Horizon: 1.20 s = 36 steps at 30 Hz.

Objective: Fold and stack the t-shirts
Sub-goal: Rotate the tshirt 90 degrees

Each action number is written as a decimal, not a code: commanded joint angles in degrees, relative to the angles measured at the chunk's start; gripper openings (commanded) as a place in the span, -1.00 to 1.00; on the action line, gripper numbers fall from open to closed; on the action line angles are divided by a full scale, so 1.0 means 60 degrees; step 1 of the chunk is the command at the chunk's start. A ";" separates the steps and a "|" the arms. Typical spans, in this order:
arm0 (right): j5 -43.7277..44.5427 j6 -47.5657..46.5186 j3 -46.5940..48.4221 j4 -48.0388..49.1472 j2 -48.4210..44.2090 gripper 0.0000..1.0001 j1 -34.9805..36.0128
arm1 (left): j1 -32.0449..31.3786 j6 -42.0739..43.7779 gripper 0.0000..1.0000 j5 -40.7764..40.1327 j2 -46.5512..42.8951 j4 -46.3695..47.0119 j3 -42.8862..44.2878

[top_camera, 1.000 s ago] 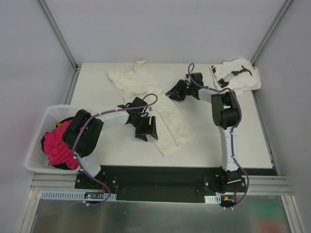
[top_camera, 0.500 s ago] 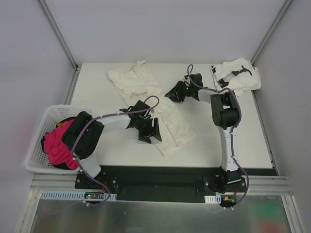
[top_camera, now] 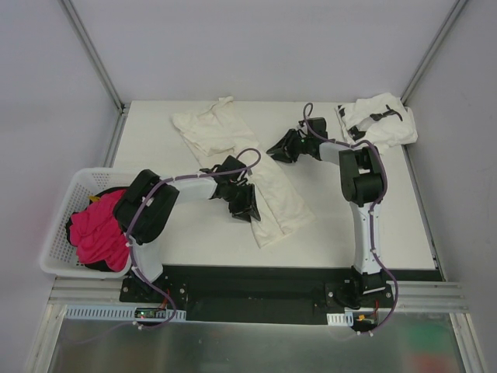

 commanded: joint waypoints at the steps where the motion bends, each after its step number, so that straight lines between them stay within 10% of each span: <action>1: 0.0096 0.0010 -0.0081 -0.0055 0.0041 -0.27 -0.0099 | -0.0122 0.0299 -0.37 -0.0534 0.0417 -0.0099 -0.0030; 8: 0.0081 0.0215 0.0006 0.0151 0.0143 -0.27 -0.0100 | -0.0107 0.0460 -1.00 -0.0344 0.0534 -0.0099 0.0028; 31: -0.0109 0.1255 0.2306 0.0165 0.1813 -0.22 0.0633 | -0.0063 0.0827 -1.00 -0.0460 0.0432 -0.0919 0.0234; 36: -0.0080 0.1431 0.2233 0.0371 0.1872 -0.98 0.0677 | -0.0063 0.0841 -1.00 -0.0475 0.0432 -0.0948 0.0190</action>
